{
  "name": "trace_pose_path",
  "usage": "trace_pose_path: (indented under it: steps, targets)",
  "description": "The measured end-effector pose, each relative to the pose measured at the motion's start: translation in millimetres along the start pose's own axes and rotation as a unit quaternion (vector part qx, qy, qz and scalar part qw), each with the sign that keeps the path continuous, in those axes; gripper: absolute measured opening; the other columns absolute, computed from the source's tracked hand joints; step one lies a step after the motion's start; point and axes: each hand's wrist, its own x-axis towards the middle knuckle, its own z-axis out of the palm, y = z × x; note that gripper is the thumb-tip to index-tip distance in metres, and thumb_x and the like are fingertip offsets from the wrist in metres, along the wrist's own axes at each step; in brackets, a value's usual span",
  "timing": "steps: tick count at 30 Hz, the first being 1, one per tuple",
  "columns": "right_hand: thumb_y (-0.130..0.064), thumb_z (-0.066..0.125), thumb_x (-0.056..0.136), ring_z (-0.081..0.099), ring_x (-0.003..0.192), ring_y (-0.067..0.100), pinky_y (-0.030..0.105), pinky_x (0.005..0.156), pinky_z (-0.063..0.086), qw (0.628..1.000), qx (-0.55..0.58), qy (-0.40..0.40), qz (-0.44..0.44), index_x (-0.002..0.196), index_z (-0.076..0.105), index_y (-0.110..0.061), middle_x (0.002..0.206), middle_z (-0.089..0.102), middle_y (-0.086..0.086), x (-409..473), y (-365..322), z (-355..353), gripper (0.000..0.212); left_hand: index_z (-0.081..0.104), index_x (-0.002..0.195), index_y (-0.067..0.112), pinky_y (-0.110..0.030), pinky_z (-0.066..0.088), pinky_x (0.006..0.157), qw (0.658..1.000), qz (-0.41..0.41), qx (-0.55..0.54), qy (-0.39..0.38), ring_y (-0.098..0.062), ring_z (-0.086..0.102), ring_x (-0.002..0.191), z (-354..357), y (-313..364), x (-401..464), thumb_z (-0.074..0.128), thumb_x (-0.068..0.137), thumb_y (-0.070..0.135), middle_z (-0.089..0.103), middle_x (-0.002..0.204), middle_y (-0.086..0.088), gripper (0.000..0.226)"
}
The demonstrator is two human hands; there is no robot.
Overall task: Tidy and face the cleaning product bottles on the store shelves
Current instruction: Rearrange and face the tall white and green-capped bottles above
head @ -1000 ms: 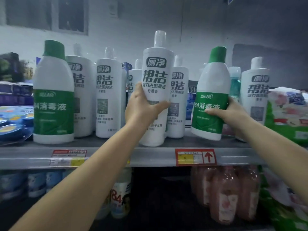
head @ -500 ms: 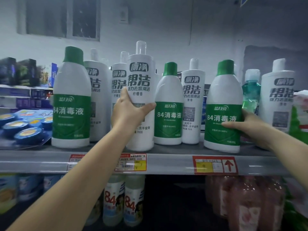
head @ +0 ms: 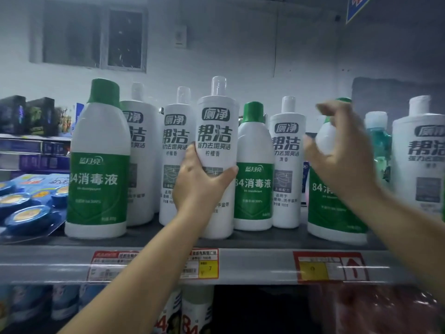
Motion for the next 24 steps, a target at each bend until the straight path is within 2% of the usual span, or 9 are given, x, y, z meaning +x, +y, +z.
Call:
trace_pose_path:
  steps: [4, 7, 11, 14, 18, 22, 24]
  targets:
    - [-0.020, 0.060, 0.085, 0.043, 0.122, 0.019, 0.025, 0.103, 0.033, 0.995, 0.021, -0.099, -0.019, 0.132, 0.036, -0.003, 0.134, 0.046, 0.013, 19, -24, 43, 0.056, 0.020, 0.143, 0.020, -0.043, 0.051, 0.087, 1.000, 0.011, 0.029, 0.001, -0.023, 0.050, 0.115, 5, -1, -2, 0.065, 0.070, 0.058, 0.048, 0.133, -0.002, 0.094]
    - [-0.022, 0.058, 0.087, 0.039, 0.127, 0.027, 0.030, 0.102, 0.032, 0.990, 0.036, -0.130, 0.038, 0.137, 0.027, -0.004, 0.139, 0.038, 0.016, 43, -29, 68, 0.061, 0.013, 0.145, 0.018, -0.042, 0.047, 0.093, 0.998, 0.031, 0.043, -0.018, -0.023, 0.044, 0.123, 4, 0, -6, 0.062, 0.076, 0.055, 0.038, 0.141, -0.004, 0.092]
    - [-0.036, 0.056, 0.087, 0.051, 0.113, 0.032, 0.042, 0.095, 0.044, 0.962, 0.062, -0.195, 0.180, 0.141, 0.018, -0.006, 0.130, 0.047, 0.017, 73, -27, 90, 0.072, -0.008, 0.146, 0.015, -0.035, 0.036, 0.100, 0.992, 0.051, 0.073, -0.087, -0.024, 0.033, 0.131, -4, -7, -13, 0.062, 0.080, 0.049, 0.025, 0.149, -0.007, 0.102]
    - [-0.045, 0.058, 0.085, 0.057, 0.105, 0.033, 0.045, 0.089, 0.048, 0.942, 0.061, -0.240, 0.224, 0.138, 0.020, -0.004, 0.123, 0.053, 0.017, 79, -22, 95, 0.077, -0.007, 0.147, 0.019, -0.036, 0.040, 0.101, 0.984, 0.022, 0.072, -0.160, -0.025, 0.044, 0.124, -12, -18, -10, 0.060, 0.079, 0.051, 0.038, 0.143, -0.008, 0.100]
    - [-0.041, 0.051, 0.090, 0.055, 0.105, 0.036, 0.048, 0.089, 0.047, 0.958, 0.060, -0.200, 0.199, 0.134, 0.018, 0.001, 0.118, 0.053, 0.021, 73, -20, 97, 0.069, 0.019, 0.139, 0.022, -0.044, 0.049, 0.092, 0.983, 0.007, 0.057, -0.176, -0.025, 0.057, 0.108, -16, -23, -8, 0.064, 0.071, 0.056, 0.055, 0.125, -0.008, 0.089]
    - [-0.036, 0.050, 0.091, 0.052, 0.105, 0.036, 0.048, 0.091, 0.044, 0.971, 0.062, -0.140, 0.186, 0.132, 0.020, 0.000, 0.105, 0.046, 0.012, 66, -19, 83, 0.063, 0.023, 0.136, 0.015, -0.043, 0.050, 0.090, 0.985, 0.007, 0.047, -0.164, -0.025, 0.056, 0.106, -14, -22, -9, 0.067, 0.074, 0.049, 0.054, 0.123, -0.007, 0.084]
    - [-0.036, 0.050, 0.091, 0.052, 0.098, 0.032, 0.041, 0.086, 0.043, 0.978, 0.055, -0.111, 0.169, 0.132, 0.024, -0.002, 0.106, 0.047, 0.010, 62, -19, 72, 0.059, 0.024, 0.135, 0.012, -0.040, 0.050, 0.088, 0.986, 0.014, 0.047, -0.162, -0.025, 0.056, 0.104, -12, -19, -10, 0.068, 0.075, 0.046, 0.052, 0.122, -0.008, 0.082]
